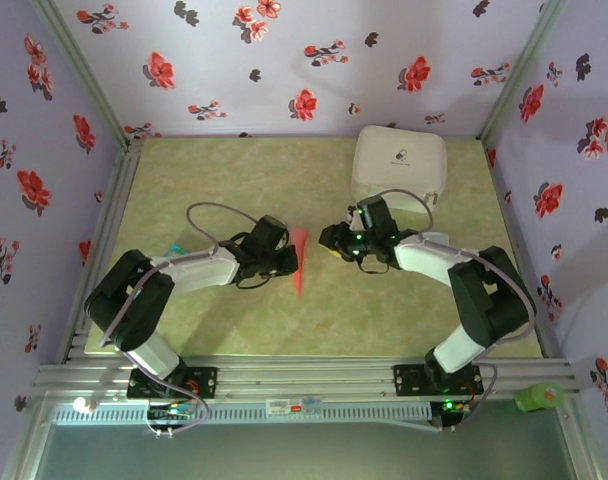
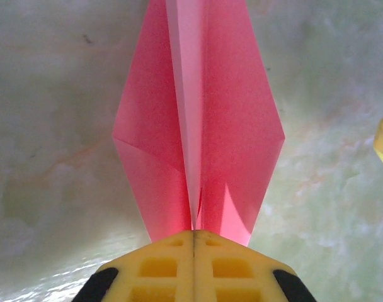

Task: Fold a paper plane with a square sheet of paper (pick it up from the middle)
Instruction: Move a paper plane to the center of the table.

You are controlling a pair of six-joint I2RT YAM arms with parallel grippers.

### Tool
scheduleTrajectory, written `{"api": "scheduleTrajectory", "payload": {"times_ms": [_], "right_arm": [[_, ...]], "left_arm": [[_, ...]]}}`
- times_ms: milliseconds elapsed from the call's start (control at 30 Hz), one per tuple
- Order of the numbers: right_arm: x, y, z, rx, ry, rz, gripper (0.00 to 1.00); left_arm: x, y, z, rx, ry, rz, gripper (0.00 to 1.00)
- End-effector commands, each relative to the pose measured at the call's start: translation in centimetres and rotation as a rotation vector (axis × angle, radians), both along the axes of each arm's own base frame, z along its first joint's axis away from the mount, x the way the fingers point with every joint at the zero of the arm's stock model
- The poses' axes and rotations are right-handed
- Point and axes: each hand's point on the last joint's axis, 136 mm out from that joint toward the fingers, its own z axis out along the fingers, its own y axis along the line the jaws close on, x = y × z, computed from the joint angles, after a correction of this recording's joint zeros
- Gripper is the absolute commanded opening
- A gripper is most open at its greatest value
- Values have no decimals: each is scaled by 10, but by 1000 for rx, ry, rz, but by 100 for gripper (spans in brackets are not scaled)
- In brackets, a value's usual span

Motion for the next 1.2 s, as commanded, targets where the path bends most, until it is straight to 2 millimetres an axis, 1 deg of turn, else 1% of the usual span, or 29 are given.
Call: {"api": "scheduleTrajectory", "payload": {"times_ms": [0,167,233,300,367,467,600,800,1000,1167], "right_arm": [[-4,25,4,42,15,74,41],[-7,45,-8,36,47,116,42],[-7,48,-15,16,63,118,42],[-5,46,-25,-14,80,104,43],[-4,48,-30,-16,88,108,38],[-7,43,-39,-47,105,106,33],[-11,37,-46,-69,111,98,24],[-15,26,-58,-95,126,71,17],[-13,25,-60,-79,130,60,11],[-12,25,-61,-73,131,58,9]], "left_arm": [[3,4,6,51,-30,3,0],[3,1,7,49,-31,-3,0],[2,1,6,51,-30,-7,0],[2,2,6,52,-31,-8,0],[1,2,5,55,-27,-7,0],[1,2,5,53,-26,-6,0],[2,1,2,56,-21,-9,0],[1,-8,-2,28,4,-29,0],[0,-11,-8,31,27,-39,6],[-1,-15,-9,16,34,-49,16]]}}
